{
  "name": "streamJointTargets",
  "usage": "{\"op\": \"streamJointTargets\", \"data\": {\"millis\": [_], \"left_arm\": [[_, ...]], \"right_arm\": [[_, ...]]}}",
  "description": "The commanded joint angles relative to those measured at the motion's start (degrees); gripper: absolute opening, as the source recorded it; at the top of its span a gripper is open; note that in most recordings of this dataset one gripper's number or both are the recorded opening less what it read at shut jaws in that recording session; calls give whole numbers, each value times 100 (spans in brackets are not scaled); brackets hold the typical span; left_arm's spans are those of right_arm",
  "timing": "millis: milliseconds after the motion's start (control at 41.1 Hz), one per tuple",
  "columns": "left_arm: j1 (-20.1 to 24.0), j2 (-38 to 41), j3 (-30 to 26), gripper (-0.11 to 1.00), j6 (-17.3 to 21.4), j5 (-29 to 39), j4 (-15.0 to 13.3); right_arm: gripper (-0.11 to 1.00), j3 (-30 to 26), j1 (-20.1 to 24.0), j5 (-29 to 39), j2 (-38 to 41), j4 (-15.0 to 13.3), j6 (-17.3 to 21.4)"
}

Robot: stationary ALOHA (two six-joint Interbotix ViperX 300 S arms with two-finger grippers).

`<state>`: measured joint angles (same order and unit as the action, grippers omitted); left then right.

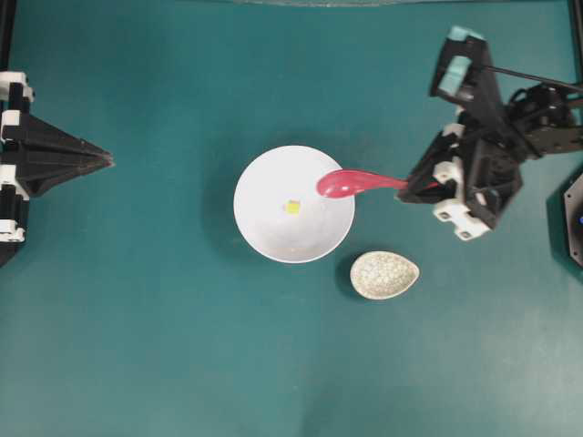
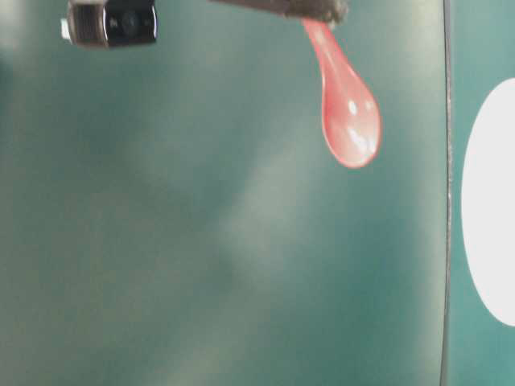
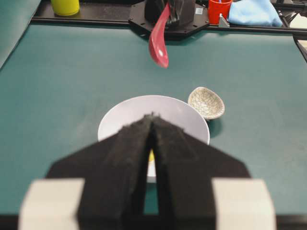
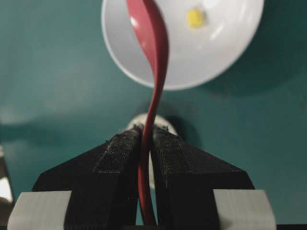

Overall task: Scoop the yellow hexagonal prism block from the bowl with a spoon using the right arm.
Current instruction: 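Lift the empty spoon out of the bowl toward the spoon rest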

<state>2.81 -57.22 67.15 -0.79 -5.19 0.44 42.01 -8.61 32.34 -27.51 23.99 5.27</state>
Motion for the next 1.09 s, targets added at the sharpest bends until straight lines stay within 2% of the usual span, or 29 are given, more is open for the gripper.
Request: {"op": "streamJointTargets", "data": {"millis": [0, 195, 657, 827, 1070], "left_arm": [[-9, 18, -141, 0, -9, -26, 18], [-9, 18, -141, 0, -9, -35, 18], [-9, 18, -141, 0, -18, -53, 18], [-9, 26, -141, 0, -18, -62, 18], [-9, 18, -141, 0, -18, -53, 18]], "right_arm": [[12, 70, 35, 0, -272, 9, 0], [12, 466, 325, -79, -483, 9, 0], [12, 1283, 1380, -1037, -378, 35, 26], [12, 1468, 1591, -1257, -176, 18, 220], [12, 1661, 1828, -1521, 237, 9, 220]]}}
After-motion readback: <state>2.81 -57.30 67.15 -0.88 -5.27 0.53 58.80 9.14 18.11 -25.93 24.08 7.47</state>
